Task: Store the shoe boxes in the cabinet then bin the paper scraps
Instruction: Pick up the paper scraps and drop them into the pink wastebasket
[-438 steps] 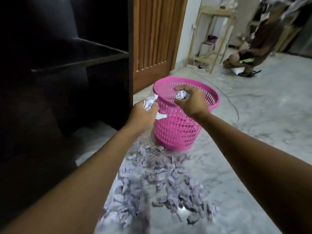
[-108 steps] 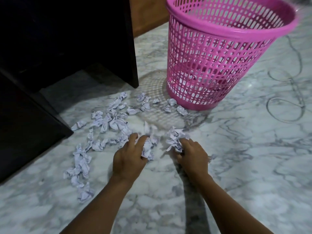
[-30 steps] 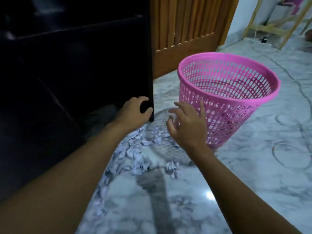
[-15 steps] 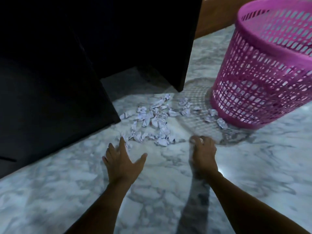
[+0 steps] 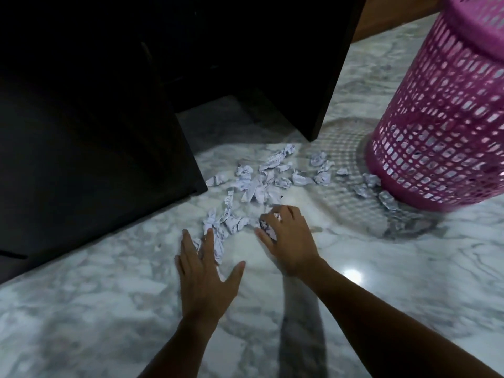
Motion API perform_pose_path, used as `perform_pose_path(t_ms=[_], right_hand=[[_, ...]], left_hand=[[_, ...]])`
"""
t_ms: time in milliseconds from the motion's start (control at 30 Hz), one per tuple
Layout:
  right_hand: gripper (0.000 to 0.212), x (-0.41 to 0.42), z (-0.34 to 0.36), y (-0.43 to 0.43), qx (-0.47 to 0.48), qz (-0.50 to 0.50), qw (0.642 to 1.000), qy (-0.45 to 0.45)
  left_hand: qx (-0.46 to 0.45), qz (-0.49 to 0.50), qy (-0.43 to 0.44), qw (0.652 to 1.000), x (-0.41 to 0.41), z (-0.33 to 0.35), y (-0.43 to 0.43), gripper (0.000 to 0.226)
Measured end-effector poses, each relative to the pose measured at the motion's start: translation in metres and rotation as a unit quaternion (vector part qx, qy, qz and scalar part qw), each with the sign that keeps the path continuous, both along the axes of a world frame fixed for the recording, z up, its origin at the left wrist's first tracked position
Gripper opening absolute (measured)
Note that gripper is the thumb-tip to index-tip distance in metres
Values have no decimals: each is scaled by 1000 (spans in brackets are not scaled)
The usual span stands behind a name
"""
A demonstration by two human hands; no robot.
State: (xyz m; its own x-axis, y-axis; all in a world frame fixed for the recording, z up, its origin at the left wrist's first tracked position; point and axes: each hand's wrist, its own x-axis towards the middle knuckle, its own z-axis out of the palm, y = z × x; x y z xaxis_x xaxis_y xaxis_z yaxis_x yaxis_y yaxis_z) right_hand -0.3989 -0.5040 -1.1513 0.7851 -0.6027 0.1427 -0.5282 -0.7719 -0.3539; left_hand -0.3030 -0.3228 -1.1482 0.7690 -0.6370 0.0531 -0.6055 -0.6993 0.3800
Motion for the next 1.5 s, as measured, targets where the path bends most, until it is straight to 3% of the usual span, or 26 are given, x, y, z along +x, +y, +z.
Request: perform_pose_path(t_ms=[100,267,400,467,633,833,1000,1167,1333,1433,1500], right_hand=[[28,-1,-8,1,12,3,999,-43],[28,-8,-4,-14,130,-27,986,-103],[24,-15,2,-24,115,-33,974,-195],[20,-16,7,-29,95,-31,972,-213],[27,-6,23,-44,42,-40,985,-162],[25,8,18,-57,0,-82,996,-40],[24,11,11,-59,18,-96,994,-51],[53,3,10,-58,64,-104,991,-62],[32,-5,13,-63,81,-152,973,-152],[35,-6,21,-73,76,-137,967,-199],[31,-1,32,-83,65,-118,969,-209]], left_hand=[[5,-13,-32,999,12,1,-11,99],[19,-27,-9,999,38,6,-43,108],[15,-50,-12,999,44,5,-71,104],[20,-49,-13,998,42,0,-81,94],[-37,-70,-100,992,35,-14,-87,40],[-51,-61,-128,989,31,-14,-87,11],[-130,-85,-98,983,33,-16,-85,15],[-173,-45,-41,983,33,-5,-89,17],[-207,4,12,978,44,28,-119,8],[-183,21,75,980,63,43,-148,31],[-147,0,56,988,75,46,-163,32]])
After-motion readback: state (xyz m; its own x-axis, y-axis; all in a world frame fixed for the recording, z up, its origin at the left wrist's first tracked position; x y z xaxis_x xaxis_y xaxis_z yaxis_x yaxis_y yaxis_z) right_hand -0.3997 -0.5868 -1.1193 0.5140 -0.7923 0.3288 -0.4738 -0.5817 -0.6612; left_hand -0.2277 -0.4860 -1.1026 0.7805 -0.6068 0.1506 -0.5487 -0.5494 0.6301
